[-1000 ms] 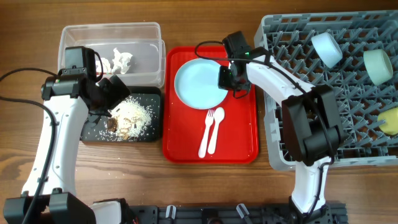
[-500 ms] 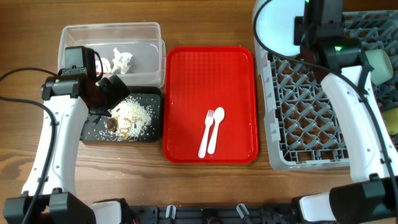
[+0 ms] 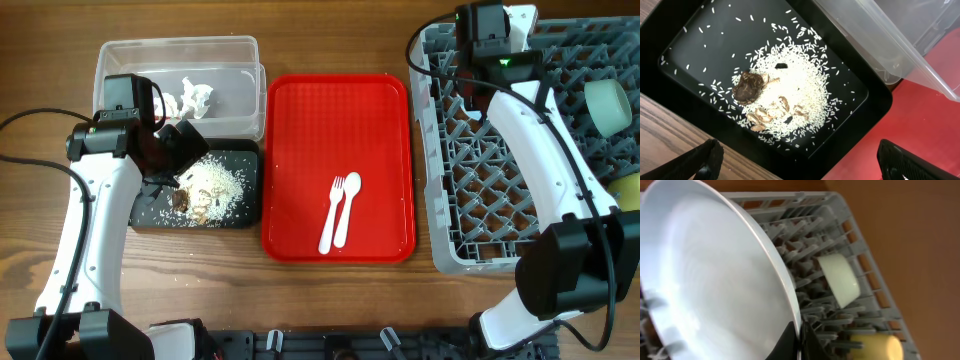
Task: Sort waste into correct bins and load items into the dishwasher rack
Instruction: 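Carry the plate into the grey rack and release it, then grasp the white spoon on the red tray with the right gripper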
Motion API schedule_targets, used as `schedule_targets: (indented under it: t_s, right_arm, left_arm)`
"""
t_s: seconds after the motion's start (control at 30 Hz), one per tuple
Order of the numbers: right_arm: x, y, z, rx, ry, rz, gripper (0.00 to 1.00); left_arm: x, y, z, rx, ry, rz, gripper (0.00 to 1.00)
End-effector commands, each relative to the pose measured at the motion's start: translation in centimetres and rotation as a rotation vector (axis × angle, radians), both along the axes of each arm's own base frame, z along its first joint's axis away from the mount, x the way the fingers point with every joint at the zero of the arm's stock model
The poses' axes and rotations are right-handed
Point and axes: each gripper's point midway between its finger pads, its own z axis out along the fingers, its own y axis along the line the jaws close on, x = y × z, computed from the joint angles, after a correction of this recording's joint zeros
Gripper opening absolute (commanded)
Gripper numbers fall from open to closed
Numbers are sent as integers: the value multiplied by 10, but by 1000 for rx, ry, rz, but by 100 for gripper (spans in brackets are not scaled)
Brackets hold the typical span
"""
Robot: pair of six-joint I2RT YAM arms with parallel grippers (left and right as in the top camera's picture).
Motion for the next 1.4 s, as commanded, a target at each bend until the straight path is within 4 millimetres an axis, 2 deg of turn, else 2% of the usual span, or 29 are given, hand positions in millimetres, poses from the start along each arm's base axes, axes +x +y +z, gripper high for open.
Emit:
schedule_targets:
  t_s: [0.0,0.03,0.1,0.17,0.23,0.3,0.33,0.37,0.43,0.47,0.53,0.6,0.63,0.77,1.0,1.13,1.2,1.27,1.37]
  right_arm:
    - [2,23,-21,102,27,46,39]
    - [0,25,-22,118,35,56,43]
    - [-5,44,-21,238,44,125,51]
    - [-12,85,-6,472,25,279,57]
    - [-26,124,15,675,9,421,57]
    - [-51,168,24,888,70,562,57]
    - [-67,185,18,971,147,593,57]
    - [-86,197,3,1012,245,572,57]
    - [-110,219,-26,1010,381,575,58]
    - [-118,227,-39,1007,425,580,58]
    - [-138,239,-84,971,503,458,58]
    - [-151,253,-114,979,537,411,58]
    - [-155,256,-133,965,535,365,58]
    - [-154,266,-179,850,522,326,57]
    - [-163,258,-236,757,603,209,56]
    - [-157,248,-235,737,573,165,50]
    - [-151,229,-235,697,553,121,48]
    - [-145,219,-235,692,542,103,42]
    - [-139,213,-235,700,521,86,40]
  left_arm:
    - [0,0,3,-10,-14,12,100]
    - [0,0,3,-10,-13,12,100]
    - [0,0,3,-10,-14,12,100]
    - [0,0,3,-10,-14,12,100]
    - [0,0,3,-10,-13,12,100]
    - [0,0,3,-10,-13,12,100]
    - [0,0,3,-10,-14,12,100]
    - [0,0,3,-10,-14,12,100]
    - [0,0,3,-10,-14,12,100]
    - [0,0,3,-10,-14,12,100]
    - [0,0,3,-10,-13,12,100]
    - [-1,0,3,-11,-10,12,100]
    - [-1,0,3,-11,-10,12,100]
    - [-1,0,3,-11,-9,11,100]
    - [-1,0,3,-11,-9,11,100]
    - [-1,0,3,-11,-9,11,100]
    - [-2,0,3,-11,-6,11,100]
    - [-2,0,3,-11,-6,11,100]
    - [-2,0,3,-11,-6,11,100]
